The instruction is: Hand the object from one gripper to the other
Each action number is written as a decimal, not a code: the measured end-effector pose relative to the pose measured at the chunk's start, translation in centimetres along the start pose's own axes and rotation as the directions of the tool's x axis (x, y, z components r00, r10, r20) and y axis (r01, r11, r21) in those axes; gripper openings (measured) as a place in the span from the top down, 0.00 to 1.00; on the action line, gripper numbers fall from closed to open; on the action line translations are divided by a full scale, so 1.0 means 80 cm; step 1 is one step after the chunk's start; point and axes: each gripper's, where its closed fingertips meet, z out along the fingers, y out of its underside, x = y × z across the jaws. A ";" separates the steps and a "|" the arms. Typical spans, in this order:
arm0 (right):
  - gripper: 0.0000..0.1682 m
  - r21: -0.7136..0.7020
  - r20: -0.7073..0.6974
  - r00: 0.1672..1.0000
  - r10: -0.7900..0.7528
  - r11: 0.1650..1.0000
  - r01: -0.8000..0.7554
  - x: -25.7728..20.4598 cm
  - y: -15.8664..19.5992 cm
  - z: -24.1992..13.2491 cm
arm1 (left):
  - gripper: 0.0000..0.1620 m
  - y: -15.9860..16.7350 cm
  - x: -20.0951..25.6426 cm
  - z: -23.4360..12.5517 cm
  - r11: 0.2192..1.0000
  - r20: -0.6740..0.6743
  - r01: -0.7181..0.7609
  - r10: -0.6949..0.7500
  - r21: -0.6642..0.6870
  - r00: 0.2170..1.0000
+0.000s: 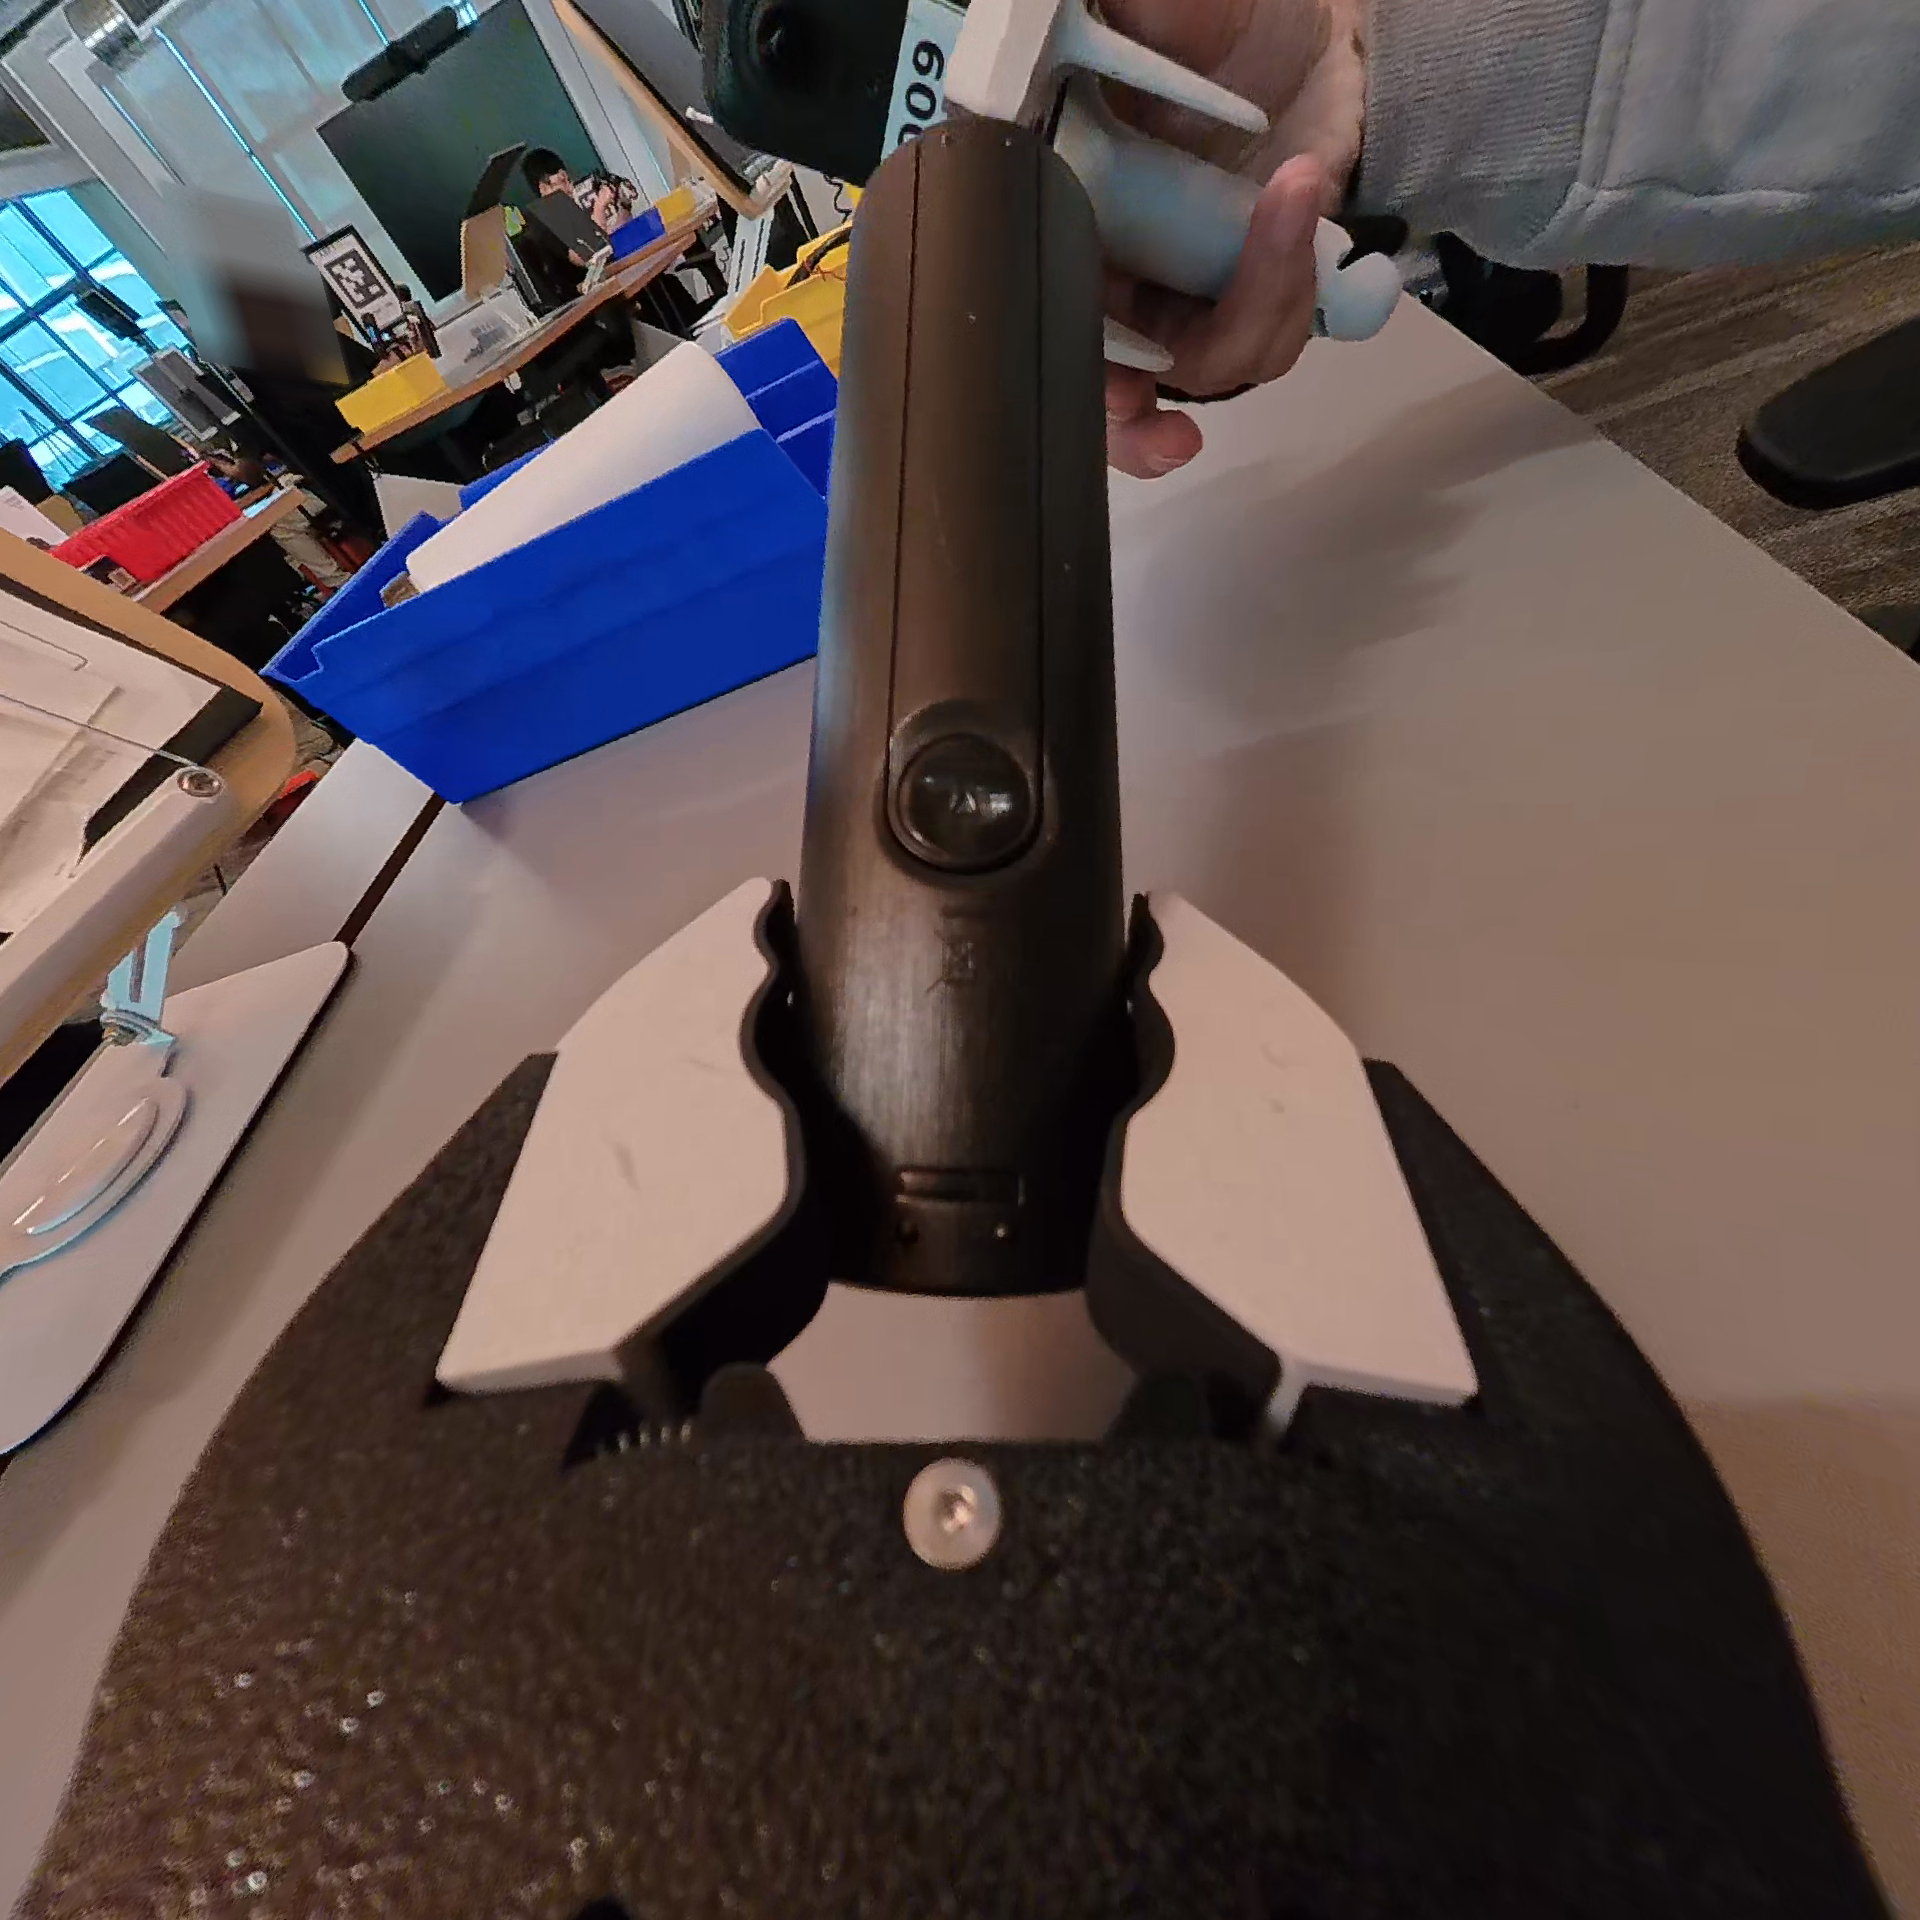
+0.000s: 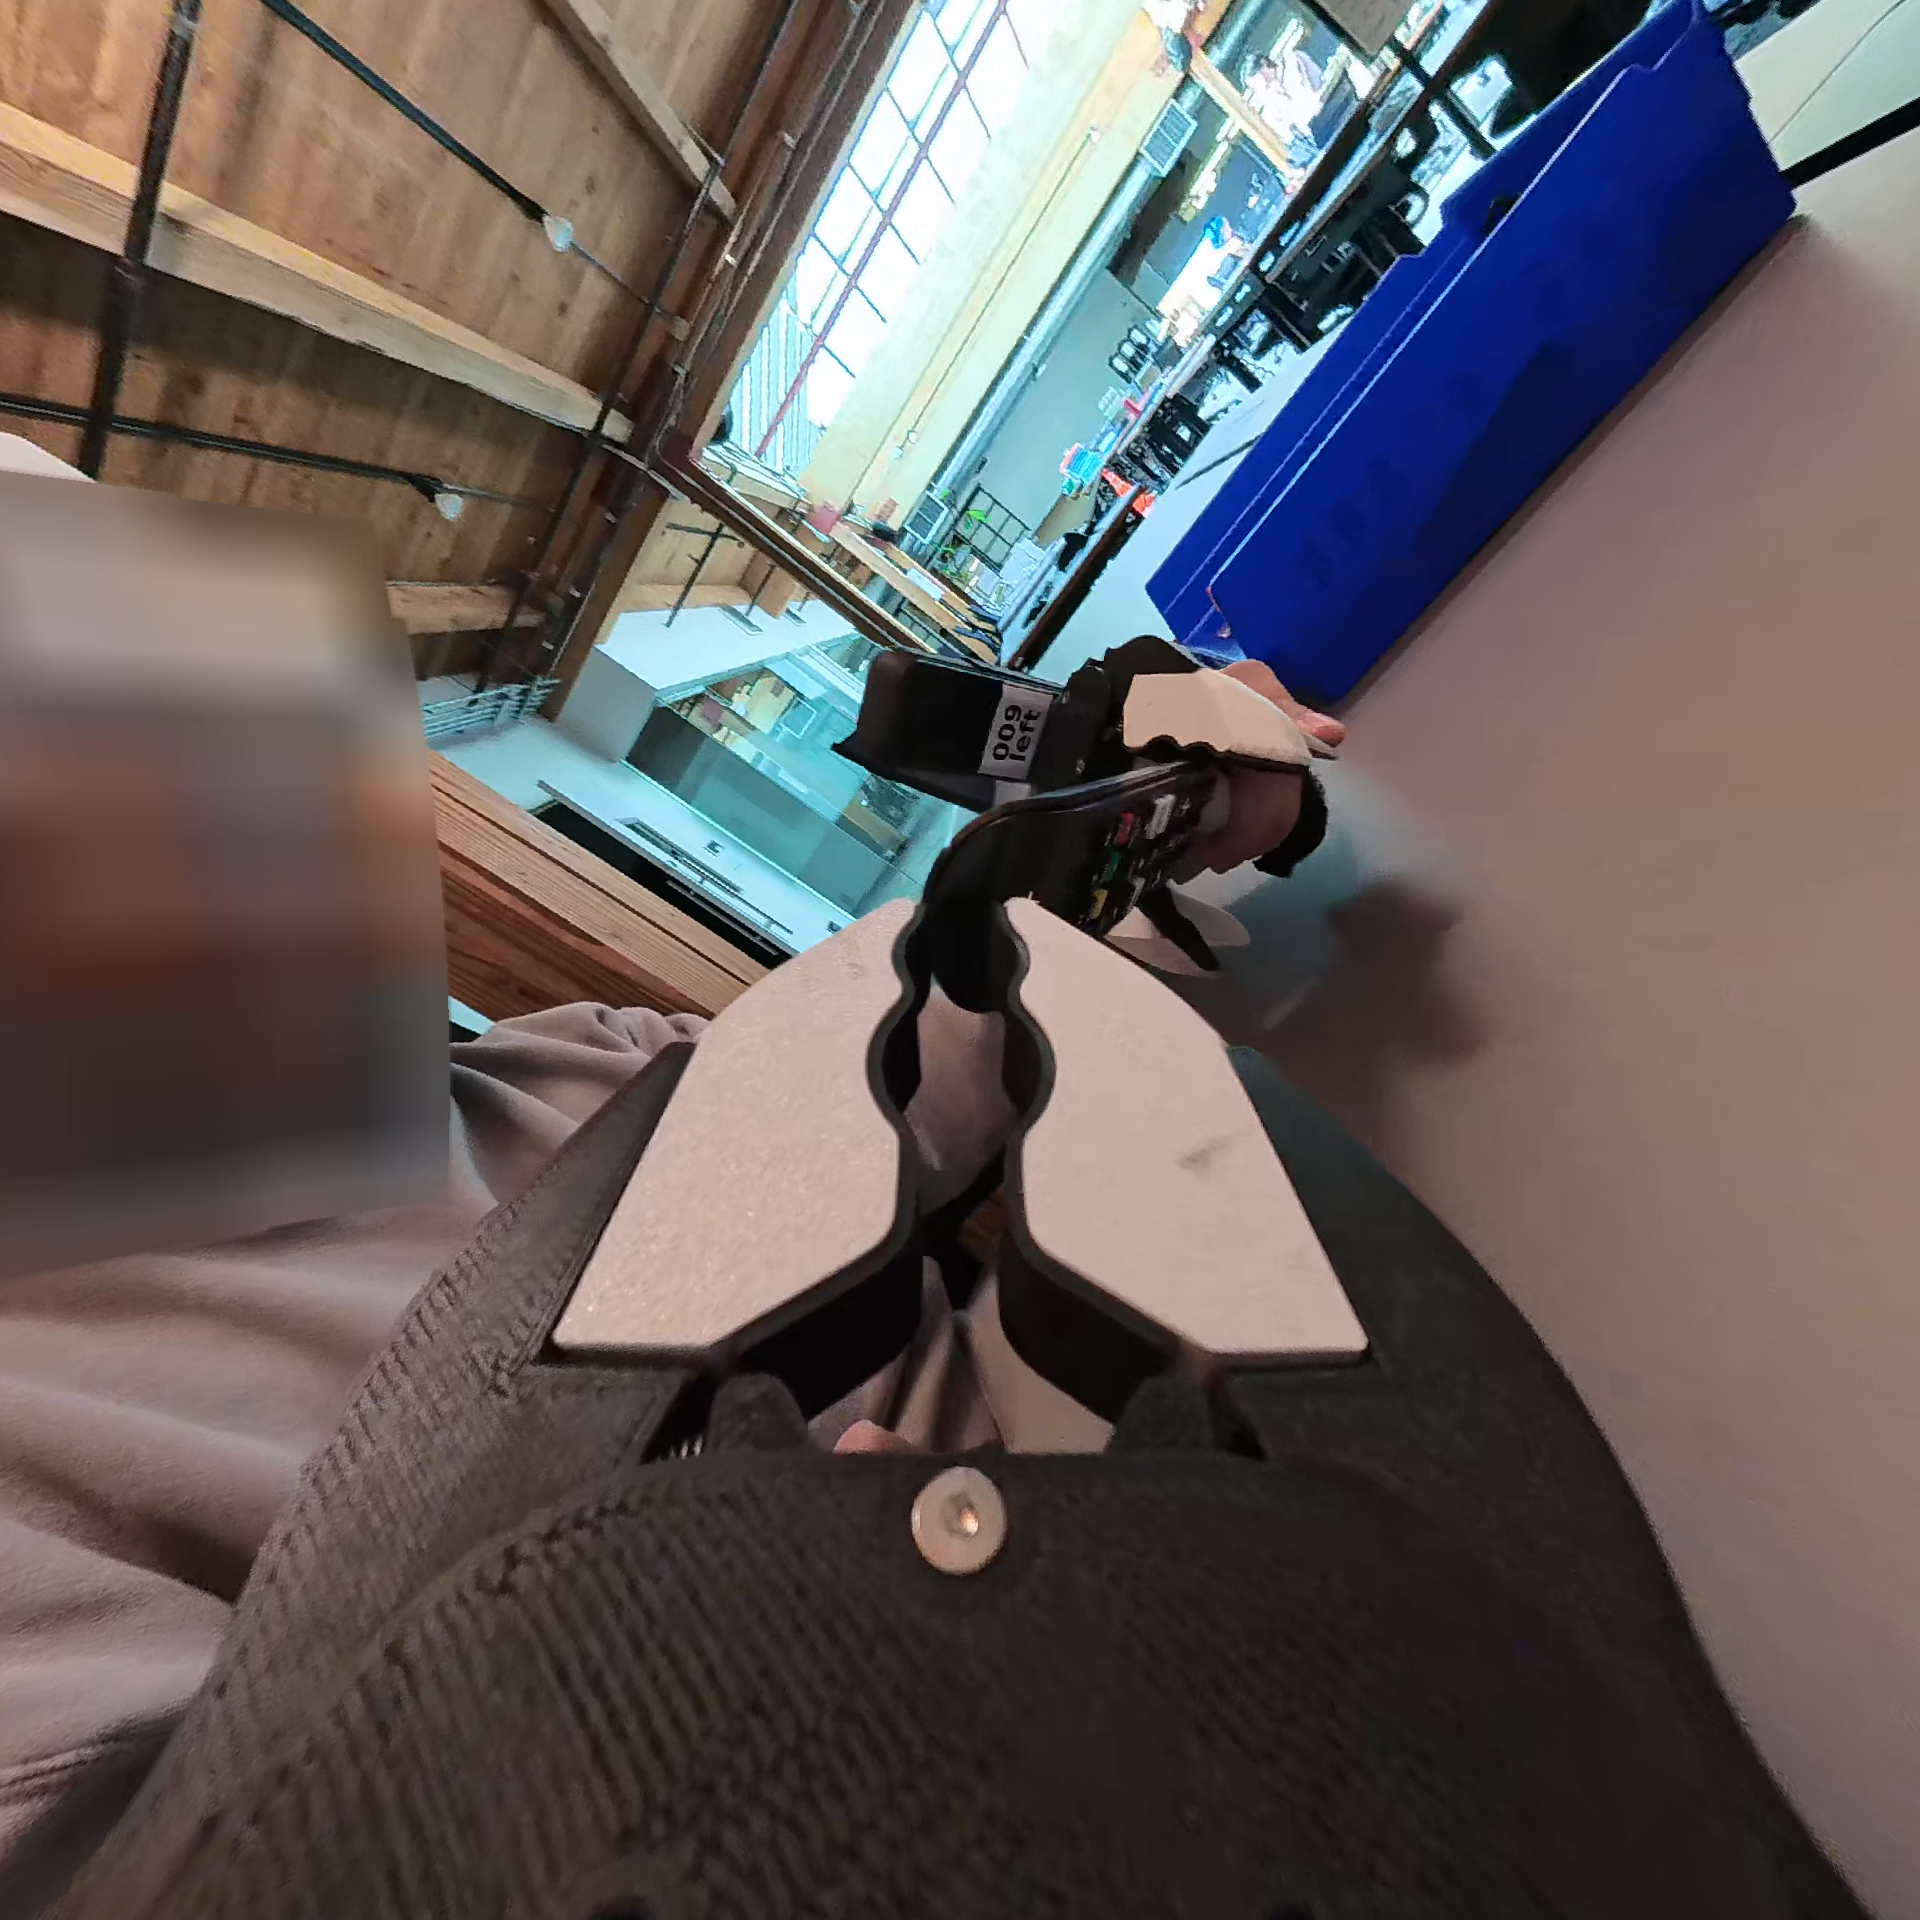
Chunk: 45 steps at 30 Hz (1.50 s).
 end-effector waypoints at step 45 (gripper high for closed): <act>0.74 0.113 0.271 0.948 0.164 0.973 -0.201 -0.014 0.001 0.033 | 0.63 -0.019 0.007 -0.004 0.996 -0.033 0.014 -0.011 0.090 0.999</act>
